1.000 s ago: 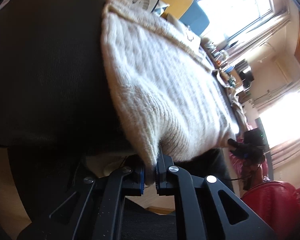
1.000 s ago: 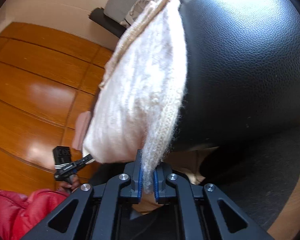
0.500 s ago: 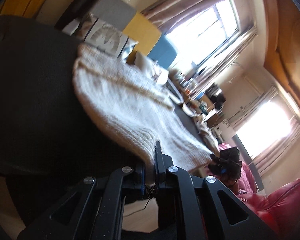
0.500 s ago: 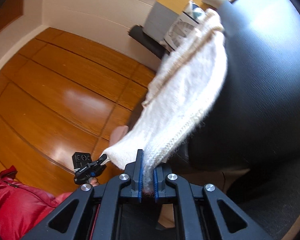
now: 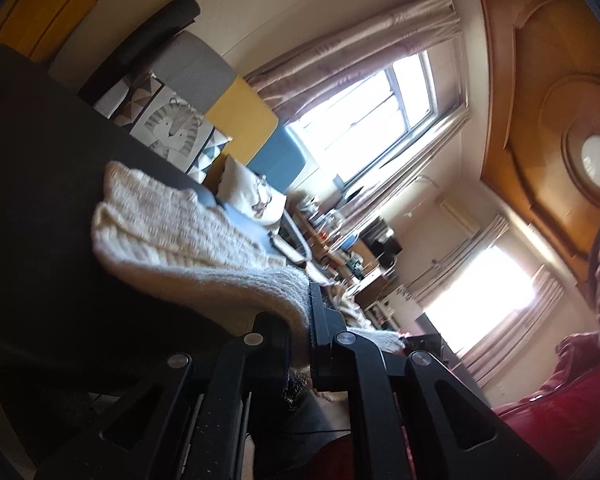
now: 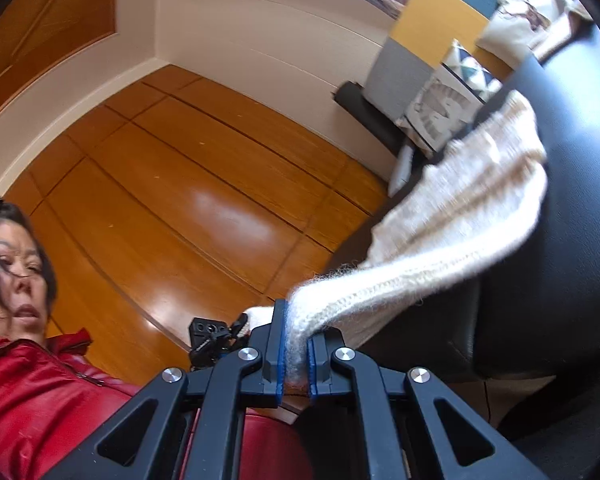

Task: Fold clothes
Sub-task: 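Roll the held sweater end over toward the sweater body with both tools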

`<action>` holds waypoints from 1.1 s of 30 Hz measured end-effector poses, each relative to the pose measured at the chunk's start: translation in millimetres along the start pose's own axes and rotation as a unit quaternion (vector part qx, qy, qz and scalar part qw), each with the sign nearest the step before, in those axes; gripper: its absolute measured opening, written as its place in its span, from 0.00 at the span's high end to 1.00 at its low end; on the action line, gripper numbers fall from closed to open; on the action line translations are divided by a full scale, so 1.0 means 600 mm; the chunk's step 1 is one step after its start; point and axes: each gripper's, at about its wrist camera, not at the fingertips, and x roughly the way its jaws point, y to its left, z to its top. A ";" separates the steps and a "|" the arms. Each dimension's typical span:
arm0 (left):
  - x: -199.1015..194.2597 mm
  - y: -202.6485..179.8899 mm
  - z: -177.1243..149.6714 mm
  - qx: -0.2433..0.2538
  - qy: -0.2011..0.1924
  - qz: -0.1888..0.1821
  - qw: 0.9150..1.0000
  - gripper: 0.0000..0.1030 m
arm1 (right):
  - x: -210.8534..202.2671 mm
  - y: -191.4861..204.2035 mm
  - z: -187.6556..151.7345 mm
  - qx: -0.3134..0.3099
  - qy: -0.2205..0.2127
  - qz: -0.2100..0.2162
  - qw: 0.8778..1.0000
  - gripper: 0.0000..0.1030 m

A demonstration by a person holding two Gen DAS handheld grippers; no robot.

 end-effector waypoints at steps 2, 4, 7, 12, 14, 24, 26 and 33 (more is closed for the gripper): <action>-0.012 -0.003 0.012 -0.008 -0.013 -0.015 1.000 0.94 | 0.000 0.026 0.008 -0.013 -0.005 0.007 1.000 0.94; -0.019 0.001 0.024 -0.020 -0.030 -0.030 0.999 0.94 | -0.001 0.047 0.009 -0.022 -0.008 0.013 1.000 0.94; -0.029 0.006 0.043 -0.037 -0.055 -0.052 0.996 0.94 | 0.001 0.070 0.026 -0.032 -0.017 0.022 0.999 0.94; 0.009 0.044 0.088 -0.056 -0.068 -0.056 0.995 0.94 | 0.019 0.086 0.070 -0.038 -0.031 0.018 0.999 0.94; 0.039 0.068 0.109 -0.062 -0.065 -0.048 0.995 0.94 | 0.034 0.075 0.094 -0.028 -0.038 0.002 0.999 0.94; 0.211 0.210 0.201 -0.097 -0.045 0.038 0.994 0.94 | 0.146 -0.092 0.232 0.049 -0.075 -0.083 0.993 0.94; 0.235 0.241 0.206 -0.119 -0.043 0.049 0.991 0.94 | 0.169 -0.130 0.256 0.065 -0.073 -0.098 0.990 0.94; 0.308 0.331 0.211 -0.151 -0.020 0.123 0.981 0.94 | 0.234 -0.251 0.303 0.106 -0.054 -0.149 0.982 0.94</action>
